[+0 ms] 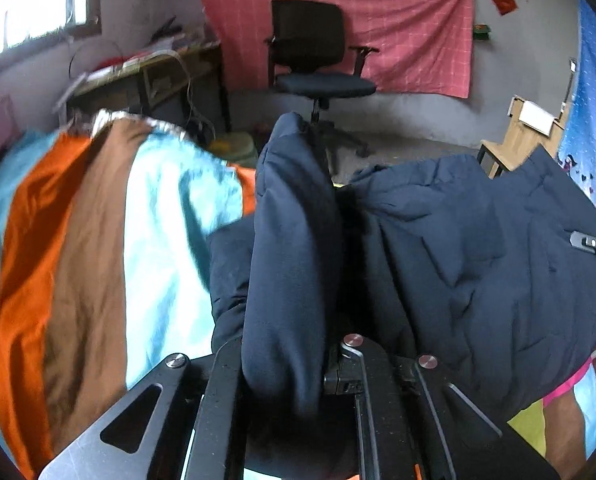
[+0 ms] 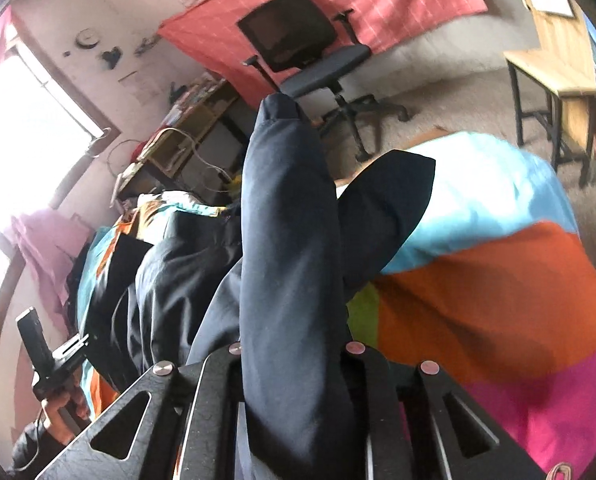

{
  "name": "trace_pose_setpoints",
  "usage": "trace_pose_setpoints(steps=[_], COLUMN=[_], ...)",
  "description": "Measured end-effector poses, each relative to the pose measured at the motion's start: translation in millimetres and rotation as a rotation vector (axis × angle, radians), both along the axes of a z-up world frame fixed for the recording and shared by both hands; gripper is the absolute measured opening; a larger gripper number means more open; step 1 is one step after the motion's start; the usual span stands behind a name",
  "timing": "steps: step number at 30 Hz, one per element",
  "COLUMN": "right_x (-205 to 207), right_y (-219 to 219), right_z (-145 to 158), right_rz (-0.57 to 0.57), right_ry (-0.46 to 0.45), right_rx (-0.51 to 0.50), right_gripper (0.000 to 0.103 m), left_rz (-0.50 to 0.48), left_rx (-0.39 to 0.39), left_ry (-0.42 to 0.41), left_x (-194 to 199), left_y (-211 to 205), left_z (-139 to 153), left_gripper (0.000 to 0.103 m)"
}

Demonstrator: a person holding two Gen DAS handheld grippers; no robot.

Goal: Fold large clothes

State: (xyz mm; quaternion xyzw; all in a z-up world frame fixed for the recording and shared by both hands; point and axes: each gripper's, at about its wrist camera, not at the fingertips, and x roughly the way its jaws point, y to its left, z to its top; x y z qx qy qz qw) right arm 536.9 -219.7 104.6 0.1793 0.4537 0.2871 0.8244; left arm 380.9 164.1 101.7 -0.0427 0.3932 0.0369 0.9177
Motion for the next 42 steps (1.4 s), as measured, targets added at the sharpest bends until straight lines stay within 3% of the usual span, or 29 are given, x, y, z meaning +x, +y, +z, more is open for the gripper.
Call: trace_pose_setpoints(steps=[4,8,11,15,18,20,22,25,28,35,37,38,39,42], right_x=[11.0,20.2,26.1,34.7,39.2,42.4,48.8,60.8,72.6,78.5,77.2,76.1,74.4,67.0], right_y=[-6.2,-13.4,-18.5,-20.9,-22.9,-21.8,-22.8,-29.9,-33.8,-25.1,-24.9,-24.1,-23.5,-18.2], right_z=[-20.6,-37.9,-49.6,-72.9,-90.0,-101.5,-116.4,-134.4,-149.7,-148.9,-148.9,-148.0,-146.3,-136.4], right_rz=[-0.022,-0.023,-0.019,-0.011,-0.007,-0.012,-0.017,-0.028,-0.029,0.029,0.034,0.038,0.038,0.047], right_ry=[0.048,0.072,0.083,0.111,0.12,0.134,0.168,0.223,0.279,0.264,0.262,0.252,0.24,0.199], right_rx=[-0.01,-0.019,-0.036,-0.075,-0.083,-0.096,-0.086,-0.014,0.054,0.044,0.054,0.06,0.059,0.035], right_gripper=[0.016,0.02,0.023,0.031,0.048,0.067,0.078,0.09,0.094,0.095,0.093,0.087,0.084,0.067], left_rz=[0.011,-0.007,-0.016,-0.029,-0.03,-0.034,-0.04,-0.045,-0.052,-0.083,-0.073,-0.06,-0.052,-0.048], left_rx=[-0.09,-0.061,-0.063,-0.157,-0.249,-0.294,-0.36,-0.457,-0.513,-0.565,-0.576,-0.569,-0.56,-0.463], left_ry=[0.036,0.056,0.071,0.093,0.104,0.113,0.134,0.141,0.14,0.125,0.114,0.108,0.104,0.091], left_x=[9.6,22.5,29.5,40.7,50.4,58.3,65.9,75.8,81.4,85.3,82.5,80.6,78.1,70.5], left_y=[19.4,30.0,40.2,59.9,75.6,86.6,97.2,113.4,119.1,131.9,131.0,132.3,132.2,120.5], left_z=[-16.0,-30.9,-44.4,-68.6,-84.6,-93.2,-104.0,-112.6,-113.9,-114.1,-115.6,-112.6,-110.3,-95.0], left_gripper=[0.013,0.025,0.038,0.061,0.074,0.083,0.091,0.095,0.096,0.095,0.085,0.081,0.072,0.053])
